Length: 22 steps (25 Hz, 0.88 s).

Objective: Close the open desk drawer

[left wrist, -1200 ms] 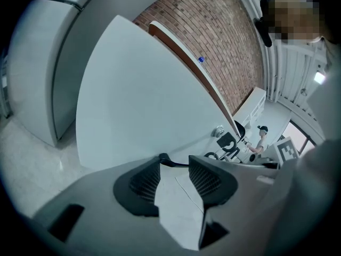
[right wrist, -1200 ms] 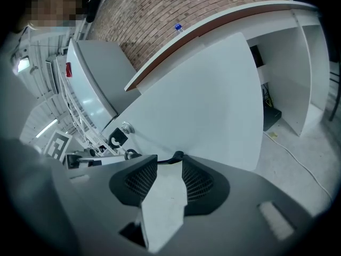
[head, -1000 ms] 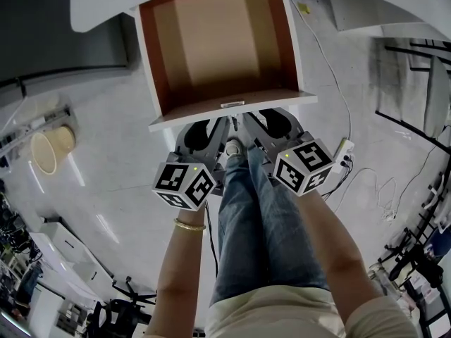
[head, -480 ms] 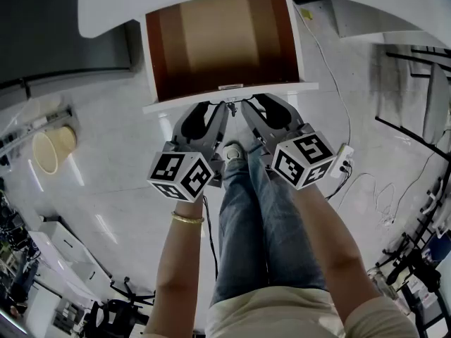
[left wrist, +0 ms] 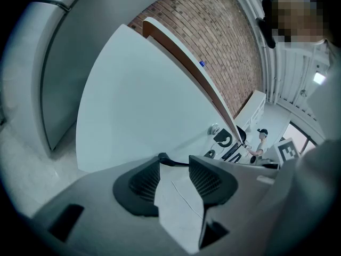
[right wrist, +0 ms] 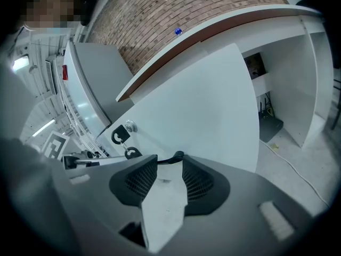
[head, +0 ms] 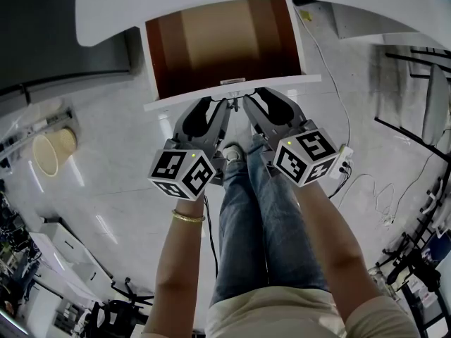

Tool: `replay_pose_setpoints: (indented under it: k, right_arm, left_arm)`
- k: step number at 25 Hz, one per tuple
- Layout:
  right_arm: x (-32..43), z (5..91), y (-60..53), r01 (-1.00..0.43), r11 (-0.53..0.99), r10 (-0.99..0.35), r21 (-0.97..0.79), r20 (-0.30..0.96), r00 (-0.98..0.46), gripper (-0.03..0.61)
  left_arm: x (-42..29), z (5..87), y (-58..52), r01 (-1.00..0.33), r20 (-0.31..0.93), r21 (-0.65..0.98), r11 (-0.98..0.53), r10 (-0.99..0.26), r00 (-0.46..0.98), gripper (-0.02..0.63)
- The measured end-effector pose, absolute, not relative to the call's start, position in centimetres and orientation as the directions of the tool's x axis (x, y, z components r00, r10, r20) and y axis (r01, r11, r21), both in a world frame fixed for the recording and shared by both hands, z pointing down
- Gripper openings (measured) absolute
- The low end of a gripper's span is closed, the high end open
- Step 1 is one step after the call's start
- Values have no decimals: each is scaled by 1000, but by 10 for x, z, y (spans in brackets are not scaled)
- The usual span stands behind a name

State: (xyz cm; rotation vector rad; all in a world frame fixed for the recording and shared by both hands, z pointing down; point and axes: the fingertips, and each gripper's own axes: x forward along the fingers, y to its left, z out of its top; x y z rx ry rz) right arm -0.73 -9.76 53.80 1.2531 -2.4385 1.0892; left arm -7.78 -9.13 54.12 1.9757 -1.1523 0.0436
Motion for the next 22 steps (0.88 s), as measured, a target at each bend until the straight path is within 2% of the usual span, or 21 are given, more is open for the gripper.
replay_pose_setpoints:
  k: [22]
  right_arm:
    - [-8, 534, -126, -756, 395, -632, -522, 443, -636, 152]
  left_arm:
    - [-79, 538, -120, -743, 392, 635, -212, -741, 546, 167]
